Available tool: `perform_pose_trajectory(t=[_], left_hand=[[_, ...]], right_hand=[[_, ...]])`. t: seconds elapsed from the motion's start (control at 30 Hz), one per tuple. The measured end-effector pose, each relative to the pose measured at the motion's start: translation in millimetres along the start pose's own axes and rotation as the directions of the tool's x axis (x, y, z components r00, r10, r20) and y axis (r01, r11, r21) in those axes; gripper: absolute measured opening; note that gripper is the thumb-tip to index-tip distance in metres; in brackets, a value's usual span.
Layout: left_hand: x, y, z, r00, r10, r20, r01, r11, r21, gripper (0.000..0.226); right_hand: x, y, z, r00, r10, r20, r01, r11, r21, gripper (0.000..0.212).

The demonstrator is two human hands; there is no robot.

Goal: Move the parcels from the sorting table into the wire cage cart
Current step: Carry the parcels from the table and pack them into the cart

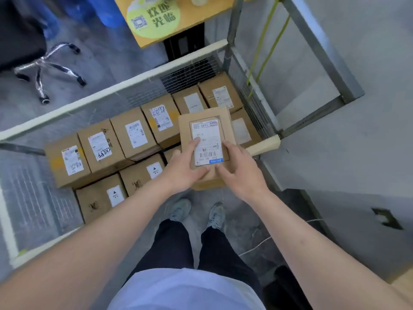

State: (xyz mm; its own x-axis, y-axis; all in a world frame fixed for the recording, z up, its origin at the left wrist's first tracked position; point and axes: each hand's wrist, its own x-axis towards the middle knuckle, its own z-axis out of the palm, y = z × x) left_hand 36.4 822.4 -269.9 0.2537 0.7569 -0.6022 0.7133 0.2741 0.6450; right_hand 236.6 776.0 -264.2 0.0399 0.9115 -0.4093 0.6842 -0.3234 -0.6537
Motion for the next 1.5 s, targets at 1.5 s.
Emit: perform_pose_trajectory(t=[1.5], left_hand=[[214, -255, 65, 0.939, -0.341, 0.035, 0.340, 0.939, 0.045, 0.120]], right_hand=[[256, 73, 241, 0.771, 0.362, 0.524, -0.217, 0.923, -0.318, 0.089]])
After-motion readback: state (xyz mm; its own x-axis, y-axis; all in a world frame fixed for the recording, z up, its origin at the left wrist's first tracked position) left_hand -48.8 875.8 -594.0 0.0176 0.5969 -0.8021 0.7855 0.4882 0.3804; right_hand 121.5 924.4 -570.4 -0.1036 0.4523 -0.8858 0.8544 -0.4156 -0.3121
